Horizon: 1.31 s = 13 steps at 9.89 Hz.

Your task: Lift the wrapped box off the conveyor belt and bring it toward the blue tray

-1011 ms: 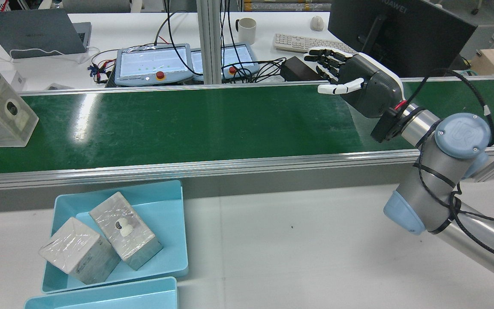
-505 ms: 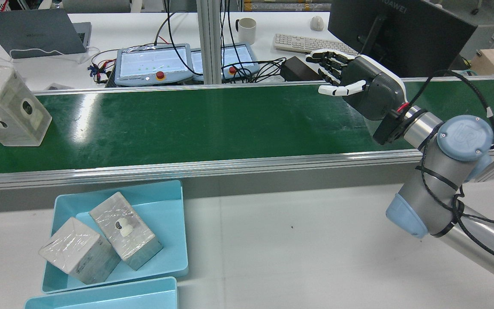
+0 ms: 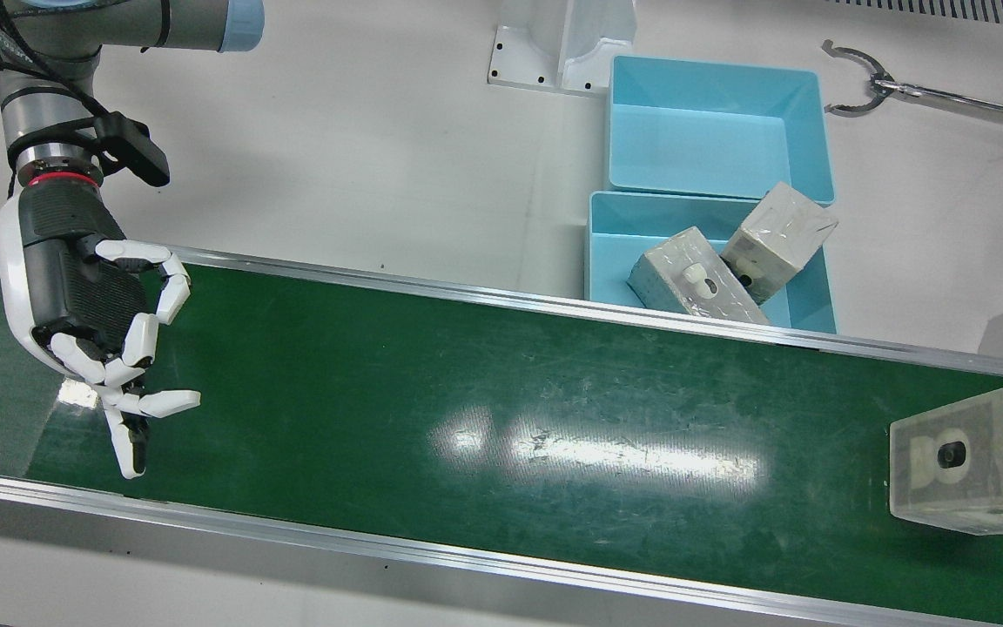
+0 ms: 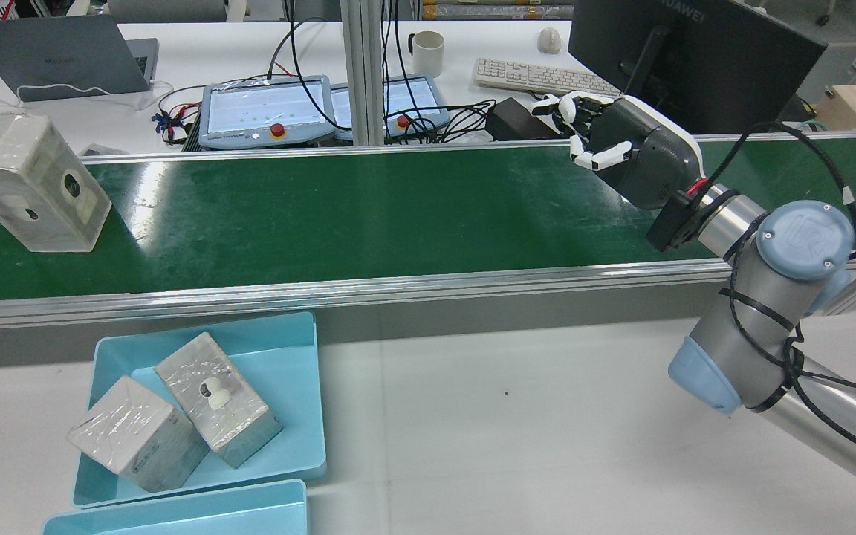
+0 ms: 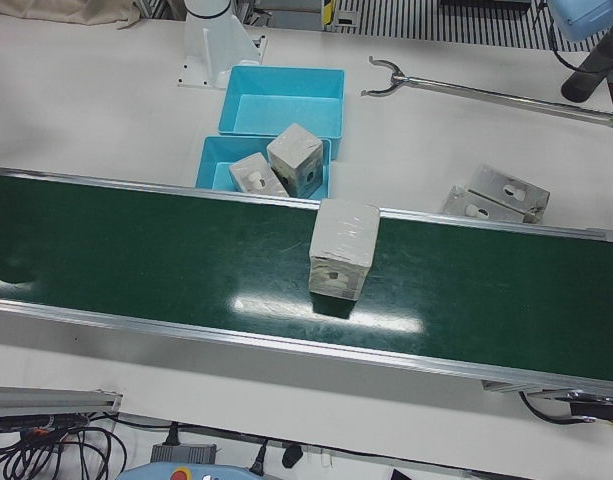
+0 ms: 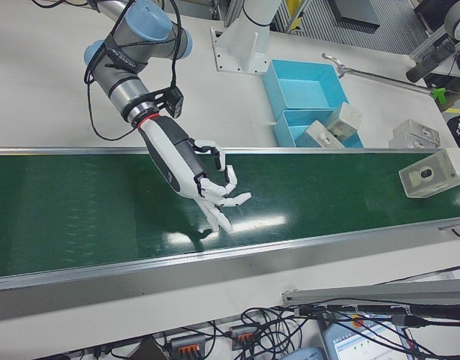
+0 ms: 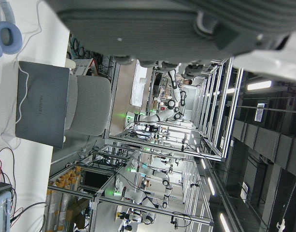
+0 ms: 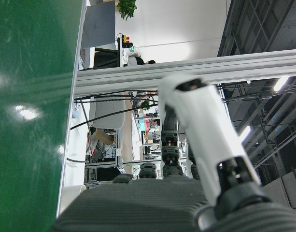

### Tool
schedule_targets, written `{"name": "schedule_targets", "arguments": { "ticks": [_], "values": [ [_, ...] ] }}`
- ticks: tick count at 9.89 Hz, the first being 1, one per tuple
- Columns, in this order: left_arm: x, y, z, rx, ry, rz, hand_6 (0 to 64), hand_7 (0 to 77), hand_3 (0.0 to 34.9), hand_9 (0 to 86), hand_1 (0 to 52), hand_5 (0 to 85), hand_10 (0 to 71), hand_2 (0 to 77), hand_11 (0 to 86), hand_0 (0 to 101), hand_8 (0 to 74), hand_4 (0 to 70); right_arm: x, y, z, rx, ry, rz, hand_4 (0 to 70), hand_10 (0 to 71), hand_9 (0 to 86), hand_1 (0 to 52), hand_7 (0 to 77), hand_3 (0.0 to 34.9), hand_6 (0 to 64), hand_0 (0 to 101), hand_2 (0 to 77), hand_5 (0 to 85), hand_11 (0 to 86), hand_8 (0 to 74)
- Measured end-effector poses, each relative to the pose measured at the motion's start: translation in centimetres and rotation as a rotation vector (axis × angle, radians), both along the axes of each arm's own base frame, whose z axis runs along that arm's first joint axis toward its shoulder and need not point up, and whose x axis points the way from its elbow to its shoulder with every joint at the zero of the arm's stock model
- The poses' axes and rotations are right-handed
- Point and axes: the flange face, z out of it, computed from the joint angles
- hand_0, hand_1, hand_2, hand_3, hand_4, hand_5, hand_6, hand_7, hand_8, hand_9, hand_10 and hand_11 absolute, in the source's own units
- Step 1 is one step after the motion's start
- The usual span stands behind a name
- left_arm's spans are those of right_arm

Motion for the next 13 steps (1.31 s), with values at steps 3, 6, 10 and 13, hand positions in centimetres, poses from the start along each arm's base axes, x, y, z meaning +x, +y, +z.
{"name": "schedule_targets", "arguments": {
  "ticks": [3,6,10,13],
  "values": [
    [0.0,0.0,0.0,0.0,0.0,0.0,0.0,0.5,0.0,0.0,0.0,1.1,0.5,1.1,0.0,0,0.5,0.0,-0.3,0.09,-0.04,0.004,0.002,-0.005,19.6,0.0,6.5,24.0,29.5,1.3,10.4,56,50.7,51.8,1.6,0.5],
    [0.0,0.0,0.0,0.0,0.0,0.0,0.0,0.5,0.0,0.0,0.0,1.1,0.5,1.1,0.0,0,0.5,0.0,-0.45,0.01,-0.32,0.012,-0.003,-0.005,12.5,0.0,2.2,16.9,19.6,6.8,3.8,50,10.4,22.9,1.6,0.5],
    [0.0,0.0,0.0,0.0,0.0,0.0,0.0,0.5,0.0,0.0,0.0,1.1,0.0,0.5,0.0,0,0.5,0.0,-0.96,-0.4,-0.78,0.071,-0.033,0.002,13.1,0.0,2.2,14.7,17.5,2.3,3.3,48,13.6,20.7,1.6,0.0],
    [0.0,0.0,0.0,0.0,0.0,0.0,0.0,0.5,0.0,0.0,0.0,1.1,0.5,0.5,0.0,0,0.5,0.0,-1.03,-0.39,-0.74,0.075,-0.032,0.005,16.9,0.0,3.3,16.9,21.8,1.4,6.0,49,16.9,24.0,1.6,0.5]
  ]
}}
